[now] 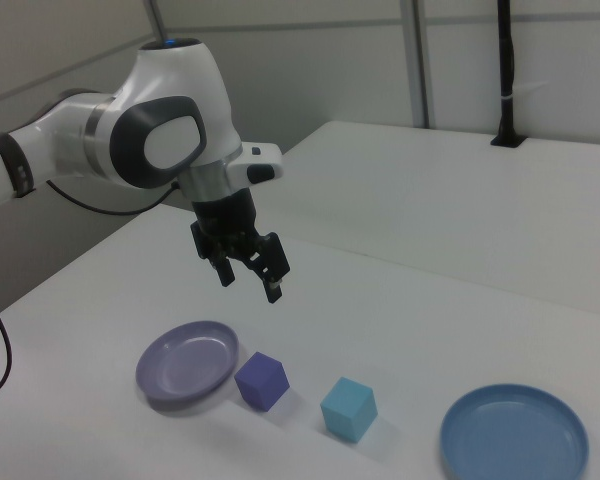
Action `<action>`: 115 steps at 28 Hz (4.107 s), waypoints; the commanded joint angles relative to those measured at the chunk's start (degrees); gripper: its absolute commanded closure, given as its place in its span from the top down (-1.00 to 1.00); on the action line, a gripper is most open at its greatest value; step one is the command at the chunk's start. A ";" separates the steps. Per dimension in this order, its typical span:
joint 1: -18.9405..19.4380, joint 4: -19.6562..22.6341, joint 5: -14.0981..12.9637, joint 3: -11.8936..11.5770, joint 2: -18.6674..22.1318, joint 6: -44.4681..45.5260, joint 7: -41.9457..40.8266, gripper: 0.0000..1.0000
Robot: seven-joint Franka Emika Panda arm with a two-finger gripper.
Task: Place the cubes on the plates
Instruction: 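Move the open gripper down toward the light cyan cube, then lower the gripper around the cyan cube and close on it, then lift the cyan cube and carry it over the light blue plate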
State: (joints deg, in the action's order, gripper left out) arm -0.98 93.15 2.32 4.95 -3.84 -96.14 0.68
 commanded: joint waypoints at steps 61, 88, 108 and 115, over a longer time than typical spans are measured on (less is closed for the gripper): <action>-4.38 8.01 12.36 -0.73 -19.45 -18.90 1.78 0.52; -19.32 -3.68 1.99 -0.73 -22.17 -20.92 -3.23 -0.59; -22.49 -3.94 -1.71 -0.82 -24.19 -34.99 -3.31 0.21; -22.22 -3.94 -1.62 -0.82 -24.11 -34.99 -3.05 1.00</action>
State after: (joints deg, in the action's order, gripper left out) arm -23.32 90.18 1.67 4.10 -27.41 -130.28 -1.62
